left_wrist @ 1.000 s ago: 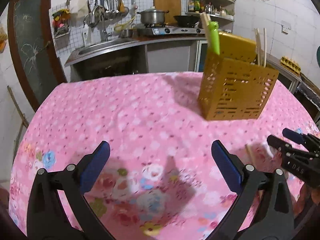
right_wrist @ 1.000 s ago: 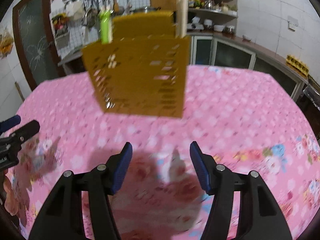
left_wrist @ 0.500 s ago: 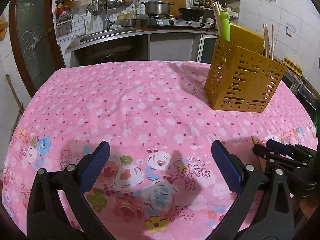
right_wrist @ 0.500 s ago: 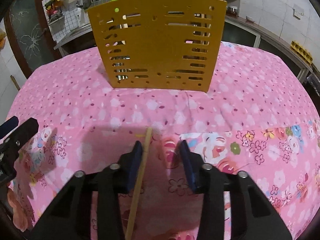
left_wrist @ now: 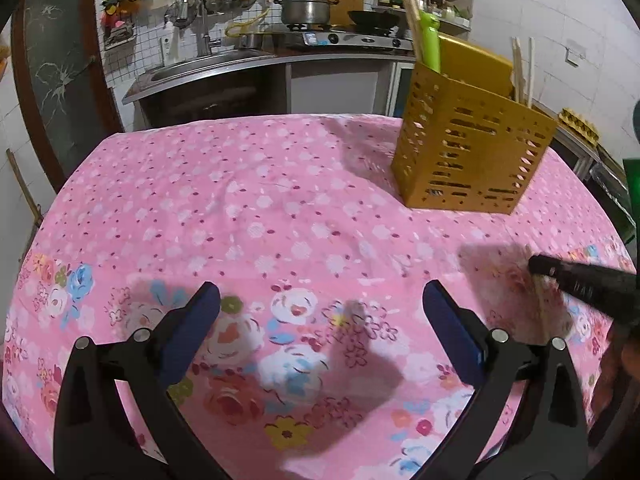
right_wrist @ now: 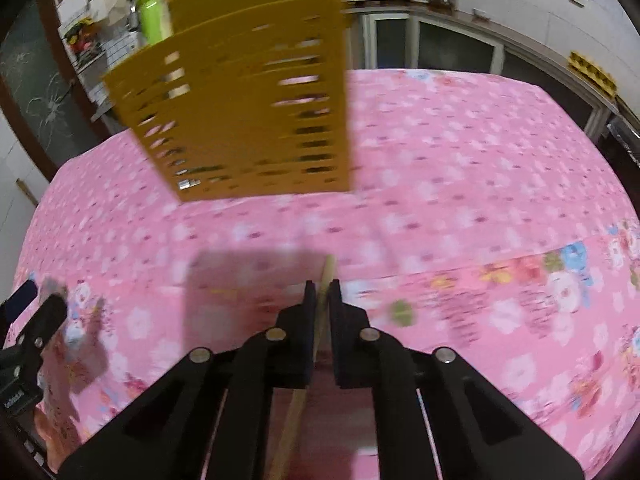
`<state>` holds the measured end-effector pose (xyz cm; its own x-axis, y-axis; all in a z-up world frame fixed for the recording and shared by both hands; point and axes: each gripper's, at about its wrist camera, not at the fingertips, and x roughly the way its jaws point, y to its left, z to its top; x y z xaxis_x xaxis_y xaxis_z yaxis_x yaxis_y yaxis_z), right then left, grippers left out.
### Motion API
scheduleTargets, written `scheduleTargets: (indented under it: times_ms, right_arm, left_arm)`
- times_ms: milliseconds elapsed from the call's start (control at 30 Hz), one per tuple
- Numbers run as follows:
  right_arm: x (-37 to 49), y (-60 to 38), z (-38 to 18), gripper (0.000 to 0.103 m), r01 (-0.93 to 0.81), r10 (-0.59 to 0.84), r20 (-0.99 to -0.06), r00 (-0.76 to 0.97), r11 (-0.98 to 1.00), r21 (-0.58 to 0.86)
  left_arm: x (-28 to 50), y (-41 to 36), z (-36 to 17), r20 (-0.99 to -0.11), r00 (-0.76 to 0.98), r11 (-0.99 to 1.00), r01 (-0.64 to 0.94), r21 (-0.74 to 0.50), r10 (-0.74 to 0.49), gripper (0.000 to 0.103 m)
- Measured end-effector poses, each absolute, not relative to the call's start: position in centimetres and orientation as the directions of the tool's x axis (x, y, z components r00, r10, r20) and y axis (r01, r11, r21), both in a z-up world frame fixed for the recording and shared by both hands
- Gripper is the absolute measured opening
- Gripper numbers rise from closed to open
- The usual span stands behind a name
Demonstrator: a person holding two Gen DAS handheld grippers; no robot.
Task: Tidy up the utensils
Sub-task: 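Close the right tool on a chopstick while the left tool grips a blue utensil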
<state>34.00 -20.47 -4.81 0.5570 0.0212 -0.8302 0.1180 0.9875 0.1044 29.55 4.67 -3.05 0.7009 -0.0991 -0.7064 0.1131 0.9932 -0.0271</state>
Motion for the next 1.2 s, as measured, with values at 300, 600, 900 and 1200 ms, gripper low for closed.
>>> scheduleTargets:
  times_ms: [300, 600, 900, 1200]
  right_arm:
    - [32.0, -28.1, -5.0, 0.006, 0.189, -0.034, -0.843, 0.536, 0.979, 0.08]
    - [28.9, -31.7, -4.7, 0.006, 0.224, -0.041, -0.836, 0.547, 0.969, 0.1]
    - [28.2, -32.0, -4.5, 0.006, 0.225, -0.052, -0.836, 0.547, 0.97, 0.087]
    - [28.2, -31.5, -4.2, 0.006, 0.207, -0.05, -0.84, 0.54, 0.975, 0.076]
  left_arm:
    - [27.4, 1.6, -3.5, -0.733, 0.65, 0.968, 0.245, -0.048, -0.201, 0.098]
    - [22.9, -3.2, -5.7, -0.782, 0.491, 0.815, 0.578, -0.038, -0.385, 0.096]
    - [20.7, -7.4, -6.1, -0.815, 0.392, 0.679, 0.735, -0.002, -0.427, 0.041]
    - [23.3, -9.2, -6.3, -0.86, 0.371, 0.701, 0.712, 0.021, -0.351, 0.009]
